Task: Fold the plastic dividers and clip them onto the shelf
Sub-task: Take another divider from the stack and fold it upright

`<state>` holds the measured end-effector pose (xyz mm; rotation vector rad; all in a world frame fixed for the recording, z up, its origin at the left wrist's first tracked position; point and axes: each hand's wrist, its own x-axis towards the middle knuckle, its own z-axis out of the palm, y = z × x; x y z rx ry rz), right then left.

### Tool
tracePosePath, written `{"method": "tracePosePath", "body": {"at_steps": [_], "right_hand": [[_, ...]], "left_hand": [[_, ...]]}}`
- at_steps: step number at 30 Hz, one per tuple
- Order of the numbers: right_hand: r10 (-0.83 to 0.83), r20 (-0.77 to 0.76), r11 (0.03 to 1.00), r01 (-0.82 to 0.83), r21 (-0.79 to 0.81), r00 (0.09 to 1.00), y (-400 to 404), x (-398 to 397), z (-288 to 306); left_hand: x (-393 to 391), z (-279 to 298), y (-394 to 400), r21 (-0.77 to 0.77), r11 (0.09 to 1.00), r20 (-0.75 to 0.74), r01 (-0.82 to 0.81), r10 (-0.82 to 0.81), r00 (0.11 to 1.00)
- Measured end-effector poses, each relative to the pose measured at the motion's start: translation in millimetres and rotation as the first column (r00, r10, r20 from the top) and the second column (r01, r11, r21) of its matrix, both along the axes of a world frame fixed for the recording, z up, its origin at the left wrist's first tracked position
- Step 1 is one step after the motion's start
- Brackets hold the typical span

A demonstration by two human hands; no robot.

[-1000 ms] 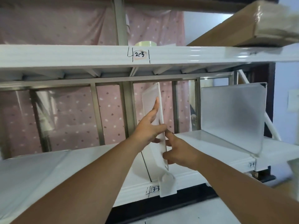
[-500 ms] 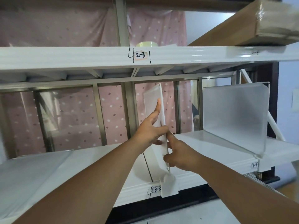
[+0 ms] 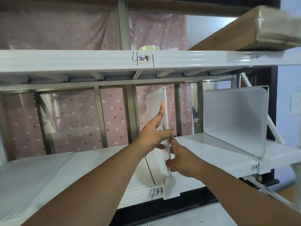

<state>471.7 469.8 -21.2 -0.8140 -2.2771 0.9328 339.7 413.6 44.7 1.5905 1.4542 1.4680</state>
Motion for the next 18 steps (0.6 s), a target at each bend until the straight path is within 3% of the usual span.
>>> {"method": "tracePosePath", "body": {"at_steps": [11,18], "right_hand": [[-0.006,0.002,0.992,0.006,0.127,1.0,-0.9,-0.8,-8.5],[-0.019,-0.032,0.993,0.023,0.115,0.999,-6.5,0.5,-23.4]], "left_hand": [[-3.9,-12.6,4.3,0.002,1.0,-0.023,-0.029,0.029,0.999],[0.0,-26.4,0.0,-0.02,1.0,-0.027,0.01,-0.01,1.0]]}}
